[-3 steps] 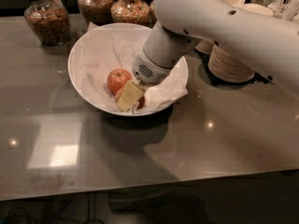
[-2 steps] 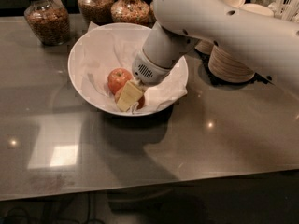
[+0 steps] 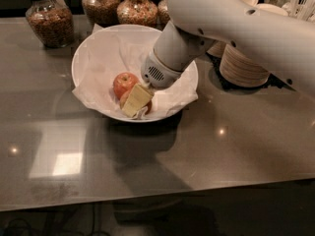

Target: Pick apple from white bowl

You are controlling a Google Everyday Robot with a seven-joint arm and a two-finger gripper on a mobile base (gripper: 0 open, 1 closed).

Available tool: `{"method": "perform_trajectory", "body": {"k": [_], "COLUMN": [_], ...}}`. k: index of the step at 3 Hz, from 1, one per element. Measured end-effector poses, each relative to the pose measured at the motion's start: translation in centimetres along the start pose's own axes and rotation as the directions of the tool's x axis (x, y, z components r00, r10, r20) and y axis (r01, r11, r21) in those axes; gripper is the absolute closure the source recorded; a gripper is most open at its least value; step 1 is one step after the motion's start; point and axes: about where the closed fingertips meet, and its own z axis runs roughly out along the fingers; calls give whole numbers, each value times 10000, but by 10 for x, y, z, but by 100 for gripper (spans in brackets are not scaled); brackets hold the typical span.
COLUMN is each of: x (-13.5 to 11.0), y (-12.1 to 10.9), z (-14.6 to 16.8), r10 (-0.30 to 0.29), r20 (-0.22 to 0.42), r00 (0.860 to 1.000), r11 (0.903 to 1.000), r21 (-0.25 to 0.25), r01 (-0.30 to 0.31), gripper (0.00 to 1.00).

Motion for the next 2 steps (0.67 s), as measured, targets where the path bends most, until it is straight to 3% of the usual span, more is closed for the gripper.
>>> {"method": "perform_trajectory", "body": {"k": [2], "x": [-10], "y": [-7], "z": [-42], "r10": [-329], "r20": [1356], "r00": [9902], "r11": [9994], "r21": [-58], "r01": [340], "gripper": [100]}}
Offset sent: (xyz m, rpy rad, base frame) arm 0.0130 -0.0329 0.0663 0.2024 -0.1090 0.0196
